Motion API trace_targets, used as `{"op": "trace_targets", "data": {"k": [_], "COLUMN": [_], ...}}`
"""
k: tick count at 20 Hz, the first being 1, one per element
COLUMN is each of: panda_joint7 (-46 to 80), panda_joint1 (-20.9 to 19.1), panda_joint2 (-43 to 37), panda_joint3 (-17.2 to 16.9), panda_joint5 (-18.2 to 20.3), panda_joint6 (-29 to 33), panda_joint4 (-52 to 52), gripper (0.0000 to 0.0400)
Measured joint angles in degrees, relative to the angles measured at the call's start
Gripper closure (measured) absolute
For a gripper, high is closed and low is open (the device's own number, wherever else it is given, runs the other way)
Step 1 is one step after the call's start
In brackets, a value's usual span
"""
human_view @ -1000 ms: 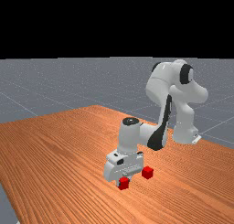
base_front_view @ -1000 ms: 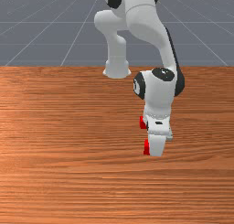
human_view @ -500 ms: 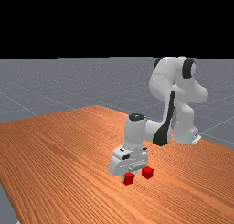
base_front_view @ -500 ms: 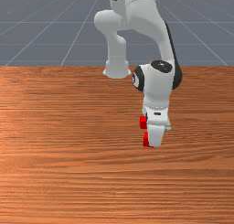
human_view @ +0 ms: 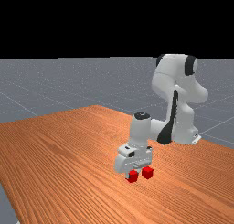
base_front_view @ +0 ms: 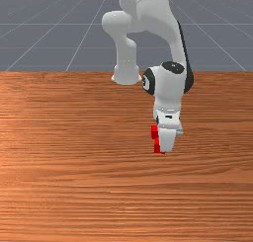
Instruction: Stack all the cube
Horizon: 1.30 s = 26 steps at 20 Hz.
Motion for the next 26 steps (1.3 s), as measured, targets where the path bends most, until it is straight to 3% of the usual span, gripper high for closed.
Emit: {"op": "trace_targets", "data": {"k": [1, 2, 4, 19, 26], "panda_joint7": [0.21, 1.09, -1.99, -1.55, -1.29], "panda_joint1": [0.18, 1.07, -0.79, -0.25, 0.37], "panda_joint2": [-0.48, -0.34, -0.79, -6.63, -9.83], "panda_joint3": [-0.11, -0.86, 1.09, 0.80, 0.75], "panda_joint5": [-0.11, -0.99, 0.17, -0.17, -0.82], "panda_joint6": [0.62, -3.35, -2.24, -2.94, -0.31], "panda_joint4": [-1.00, 0.09, -0.88, -5.51, -11.51], "gripper": [0.0197, 0.0197, 0.0197, 0.0197, 0.0197]}}
